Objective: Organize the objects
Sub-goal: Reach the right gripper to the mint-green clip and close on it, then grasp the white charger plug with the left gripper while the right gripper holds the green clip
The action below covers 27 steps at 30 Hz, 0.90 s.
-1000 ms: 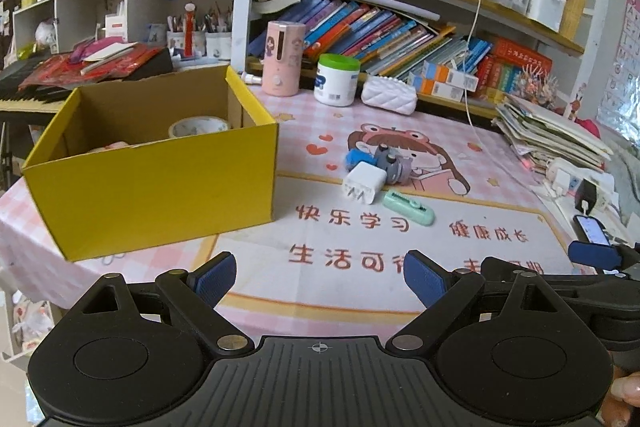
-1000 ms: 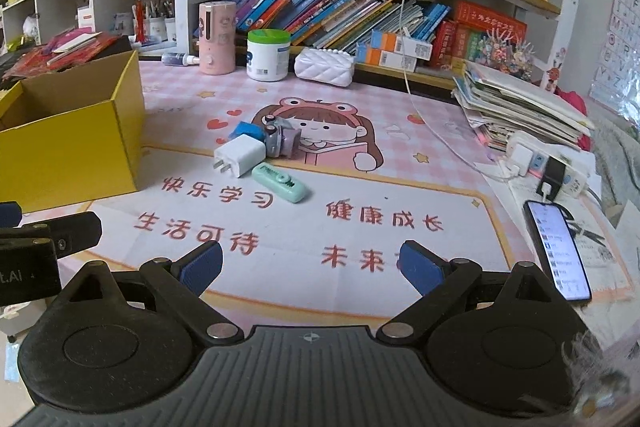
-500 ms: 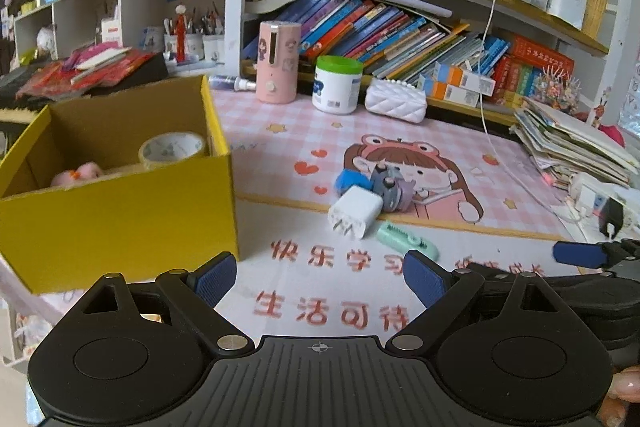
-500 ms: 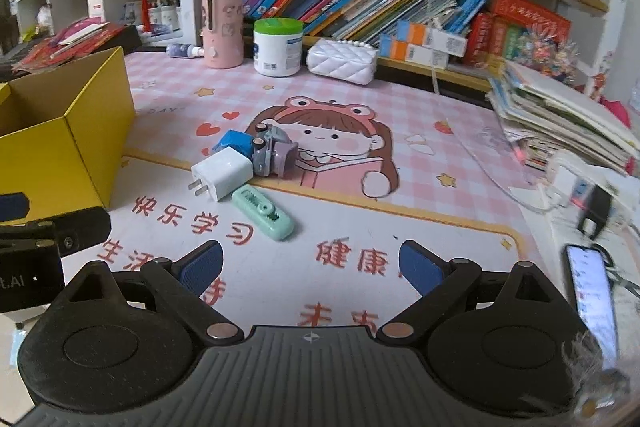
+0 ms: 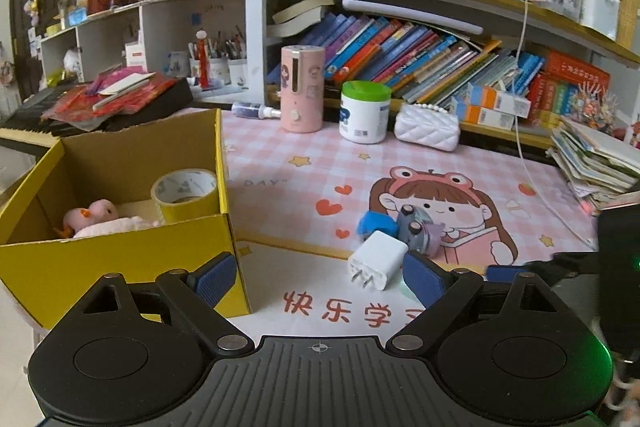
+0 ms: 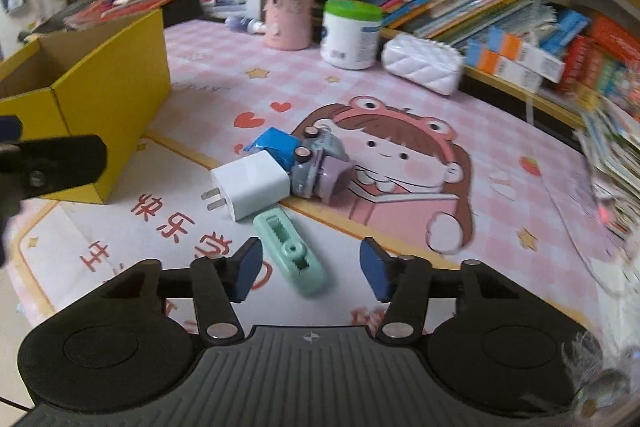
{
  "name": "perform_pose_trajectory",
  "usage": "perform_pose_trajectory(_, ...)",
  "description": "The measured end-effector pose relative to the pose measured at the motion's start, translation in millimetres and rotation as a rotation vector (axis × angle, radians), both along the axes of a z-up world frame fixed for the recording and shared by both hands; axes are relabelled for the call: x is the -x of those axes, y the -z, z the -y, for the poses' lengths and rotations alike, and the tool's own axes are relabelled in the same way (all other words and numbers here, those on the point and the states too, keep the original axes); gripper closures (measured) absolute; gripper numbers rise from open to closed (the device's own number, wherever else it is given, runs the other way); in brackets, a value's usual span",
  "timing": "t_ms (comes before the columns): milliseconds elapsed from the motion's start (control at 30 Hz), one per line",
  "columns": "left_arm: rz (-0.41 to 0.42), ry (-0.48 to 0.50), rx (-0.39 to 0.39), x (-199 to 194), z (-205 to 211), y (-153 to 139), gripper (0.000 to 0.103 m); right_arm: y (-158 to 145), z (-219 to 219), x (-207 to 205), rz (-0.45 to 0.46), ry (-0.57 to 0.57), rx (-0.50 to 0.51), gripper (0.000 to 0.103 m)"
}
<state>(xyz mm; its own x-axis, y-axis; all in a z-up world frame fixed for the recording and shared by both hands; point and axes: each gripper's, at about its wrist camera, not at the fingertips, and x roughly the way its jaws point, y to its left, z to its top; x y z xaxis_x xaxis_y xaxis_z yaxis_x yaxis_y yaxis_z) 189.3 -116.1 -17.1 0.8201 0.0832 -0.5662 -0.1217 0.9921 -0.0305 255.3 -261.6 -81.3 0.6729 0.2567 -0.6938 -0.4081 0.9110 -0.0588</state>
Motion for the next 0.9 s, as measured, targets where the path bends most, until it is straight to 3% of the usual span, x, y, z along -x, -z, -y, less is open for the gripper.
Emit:
perform_pose_trajectory(267, -0.010, -0.021, -0.013, -12.8, 5.5, 2.4, 0.012, 26.0, -8.4, -29.3, -0.100, -0.116, -0.009, 0.072)
perform_pose_trajectory(333, -0.016, -0.020, -0.013, -17.4, 7.6, 3.5, 0.012, 26.6, -7.8, -30.7, -0.100, -0.137, -0.025, 0.080)
perform_pose_trajectory(500, -0.024, 0.001, -0.011, -31.7, 16.2, 5.6, 0.012, 21.4, 1.4, -30.5, -0.108, -0.156, -0.046, 0.080)
perform_pose_trajectory(667, -0.041, 0.047, 0.022, -53.1, 29.3, 11.6, 0.012, 3.6, 29.4, -27.5, -0.069, -0.060, -0.044, 0.080)
perform_pose_trajectory(900, -0.183, 0.052, 0.028, -97.4, 45.7, 44.8, 0.017, -9.5, 60.5, -21.9, -0.029, 0.011, -0.062, 0.080)
